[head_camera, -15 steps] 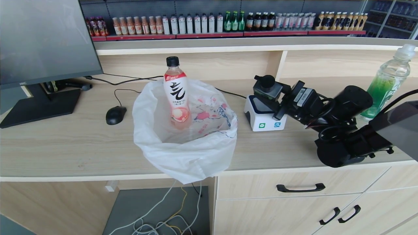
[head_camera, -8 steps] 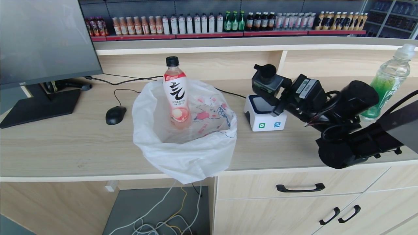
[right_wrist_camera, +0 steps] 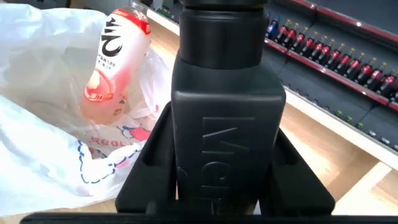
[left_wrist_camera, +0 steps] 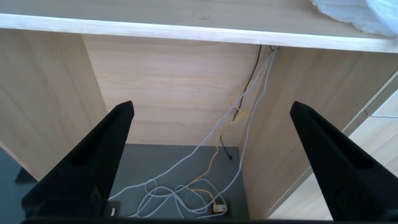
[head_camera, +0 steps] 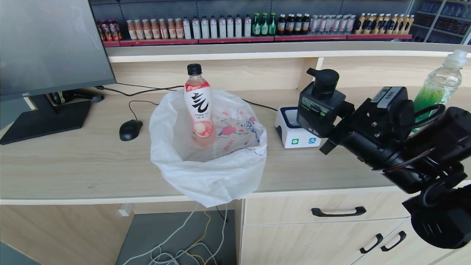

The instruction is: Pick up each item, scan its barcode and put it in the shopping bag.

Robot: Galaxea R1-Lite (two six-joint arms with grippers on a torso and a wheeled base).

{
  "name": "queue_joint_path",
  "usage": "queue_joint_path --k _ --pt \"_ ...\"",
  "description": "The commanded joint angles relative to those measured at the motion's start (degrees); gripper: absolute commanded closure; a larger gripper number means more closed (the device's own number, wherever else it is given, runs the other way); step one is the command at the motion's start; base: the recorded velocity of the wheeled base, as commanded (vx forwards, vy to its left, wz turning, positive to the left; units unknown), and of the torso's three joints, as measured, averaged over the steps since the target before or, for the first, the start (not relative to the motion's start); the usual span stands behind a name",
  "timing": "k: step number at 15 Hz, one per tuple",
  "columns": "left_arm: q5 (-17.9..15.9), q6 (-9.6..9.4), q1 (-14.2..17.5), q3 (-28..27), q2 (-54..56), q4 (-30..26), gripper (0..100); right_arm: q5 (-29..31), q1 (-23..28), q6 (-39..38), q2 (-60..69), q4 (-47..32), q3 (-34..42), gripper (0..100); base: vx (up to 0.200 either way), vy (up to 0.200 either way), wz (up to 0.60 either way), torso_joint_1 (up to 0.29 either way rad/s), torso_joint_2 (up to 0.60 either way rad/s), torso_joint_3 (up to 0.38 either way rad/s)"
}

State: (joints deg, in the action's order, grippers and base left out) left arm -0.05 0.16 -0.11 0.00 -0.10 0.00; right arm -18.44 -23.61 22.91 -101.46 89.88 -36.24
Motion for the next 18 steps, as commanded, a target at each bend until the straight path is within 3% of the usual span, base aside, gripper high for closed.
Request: queue_joint_path --k 1,4,5,8,18 --pt "0.0 0.02 0.0 0.0 0.0 0.0 0 8.6 -3.0 -7.2 7.5 0.1 4.3 100 0.0 0.0 0.0 0.0 0.0 0.0" --pt "0.0 -0.07 0.0 0.0 0.0 0.0 0 17.2 -3.7 -16.8 8.2 0.1 6.1 100 0.0 0.0 0.0 0.0 0.0 0.0" --pt "0.0 -0.07 0.0 0.0 0.0 0.0 0 22.9 -5.3 -22.2 7.9 0.1 5.1 100 0.0 0.0 0.0 0.0 0.0 0.0" --pt "0.0 -0.07 0.0 0.0 0.0 0.0 0 31.2 -6.5 -24.8 6.9 0.1 2.0 100 0.0 0.0 0.0 0.0 0.0 0.0" --pt "0.0 0.19 0.0 0.0 0.0 0.0 0 31.4 -6.3 -24.4 6.9 0.1 1.3 100 0.0 0.0 0.0 0.0 0.0 0.0"
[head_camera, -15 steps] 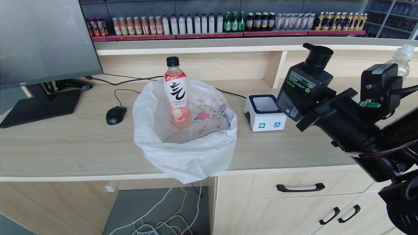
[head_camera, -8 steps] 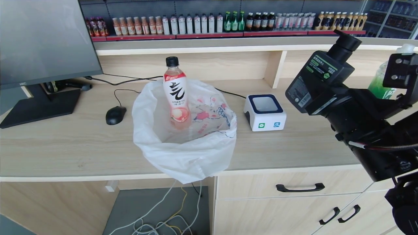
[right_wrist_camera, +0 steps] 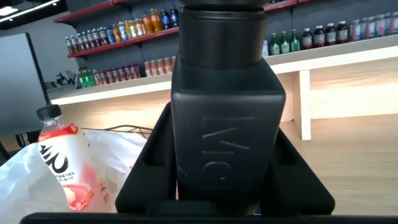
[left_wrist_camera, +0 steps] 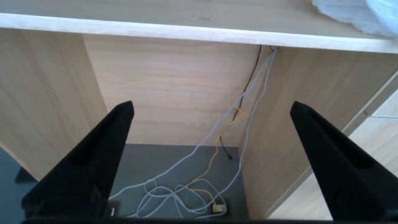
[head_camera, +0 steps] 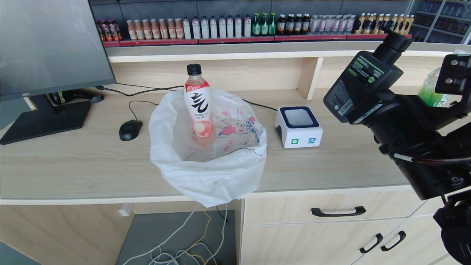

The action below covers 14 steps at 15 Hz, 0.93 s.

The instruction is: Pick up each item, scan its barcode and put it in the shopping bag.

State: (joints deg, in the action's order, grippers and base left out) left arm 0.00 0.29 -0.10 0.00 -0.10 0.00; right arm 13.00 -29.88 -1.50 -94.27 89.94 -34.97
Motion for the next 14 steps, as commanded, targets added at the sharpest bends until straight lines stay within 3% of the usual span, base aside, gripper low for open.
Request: queue_joint_path --k 1,14 --pt "0.0 0.06 0.0 0.0 0.0 0.0 0 -0.1 0.0 0.0 -0.3 0.1 -0.1 100 0.0 0.0 0.0 0.0 0.0 0.0" --pt "0.0 -0.03 0.0 0.0 0.0 0.0 0 -0.3 0.5 0.4 -1.4 0.1 -1.4 100 0.0 0.2 0.0 0.003 0.0 0.003"
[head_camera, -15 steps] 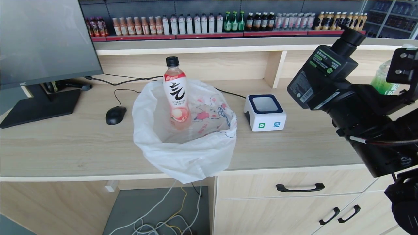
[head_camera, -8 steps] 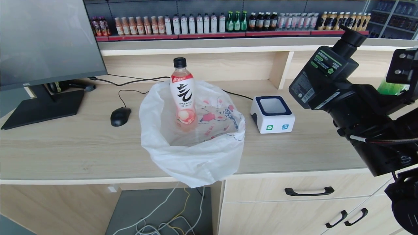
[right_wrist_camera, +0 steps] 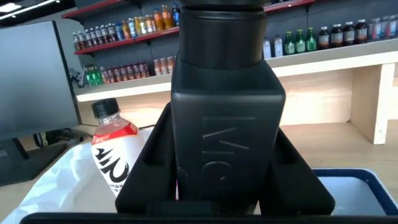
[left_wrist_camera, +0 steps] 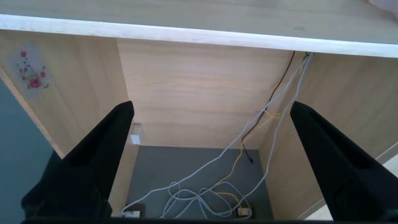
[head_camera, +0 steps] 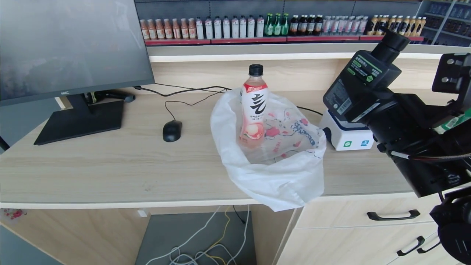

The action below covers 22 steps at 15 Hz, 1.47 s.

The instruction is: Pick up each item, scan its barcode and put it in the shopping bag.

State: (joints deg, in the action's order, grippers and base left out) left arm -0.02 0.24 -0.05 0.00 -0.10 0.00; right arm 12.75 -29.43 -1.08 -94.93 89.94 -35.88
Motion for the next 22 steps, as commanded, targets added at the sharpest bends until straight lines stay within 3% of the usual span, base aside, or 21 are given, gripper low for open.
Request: queue_joint_path --k 1,5,9,14,17,22 --pt "0.0 0.02 0.0 0.0 0.0 0.0 0 -0.2 0.2 0.7 -1.1 0.1 -1.0 100 0.0 0.2 0.0 0.002 0.0 0.002" --pt "-0.1 -0.07 0.0 0.0 0.0 0.0 0 -2.1 1.9 2.1 -4.3 0.1 -3.2 100 0.0 0.0 0.0 0.0 0.0 0.0" --pt "-0.1 0.02 0.0 0.0 0.0 0.0 0 -14.9 5.3 8.7 -6.1 0.1 -3.4 100 0.0 0.0 0.0 0.0 0.0 0.0" --pt "0.0 -0.07 0.0 0.0 0.0 0.0 0 -21.3 6.5 5.0 -12.8 0.1 -3.8 100 0.0 0.0 0.0 0.0 0.0 0.0" --pt "-0.1 -0.07 0.0 0.0 0.0 0.0 0 -26.4 10.1 4.3 -15.7 0.1 -9.5 100 0.0 0.0 0.0 0.0 0.0 0.0" --pt "-0.1 -0.07 0.0 0.0 0.0 0.0 0 -26.5 11.4 3.2 -19.9 -1.5 -13.0 100 0.0 0.0 0.0 0.0 0.0 0.0"
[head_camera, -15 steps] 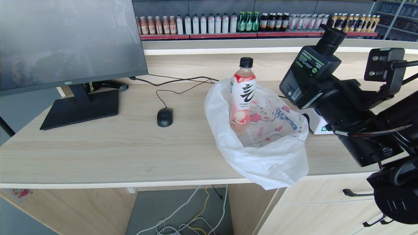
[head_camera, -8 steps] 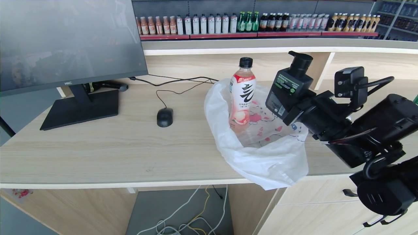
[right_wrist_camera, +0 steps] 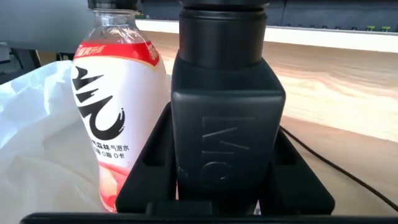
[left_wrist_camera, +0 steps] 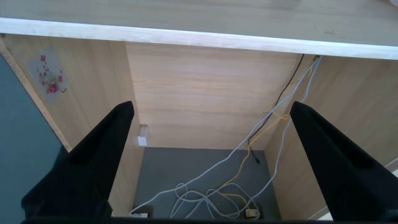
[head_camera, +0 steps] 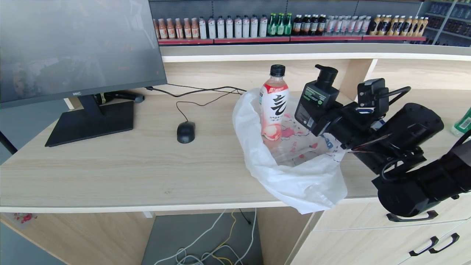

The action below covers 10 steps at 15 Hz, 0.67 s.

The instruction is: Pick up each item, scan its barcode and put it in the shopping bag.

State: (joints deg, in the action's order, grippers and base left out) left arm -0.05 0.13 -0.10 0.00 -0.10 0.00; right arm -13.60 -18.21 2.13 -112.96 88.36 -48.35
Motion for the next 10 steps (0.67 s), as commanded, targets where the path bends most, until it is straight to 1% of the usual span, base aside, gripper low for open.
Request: queue_joint_path --k 1,10 --pt "0.0 0.04 0.0 0.0 0.0 0.0 0 0.1 0.2 0.0 -2.2 -1.1 -1.0 100 0.0 0.0 0.0 0.0 0.0 0.0" --pt "0.0 0.04 0.0 0.0 0.0 0.0 0 -0.1 -0.1 0.3 -3.1 -2.6 -0.5 100 0.0 0.0 0.0 0.0 0.0 0.0"
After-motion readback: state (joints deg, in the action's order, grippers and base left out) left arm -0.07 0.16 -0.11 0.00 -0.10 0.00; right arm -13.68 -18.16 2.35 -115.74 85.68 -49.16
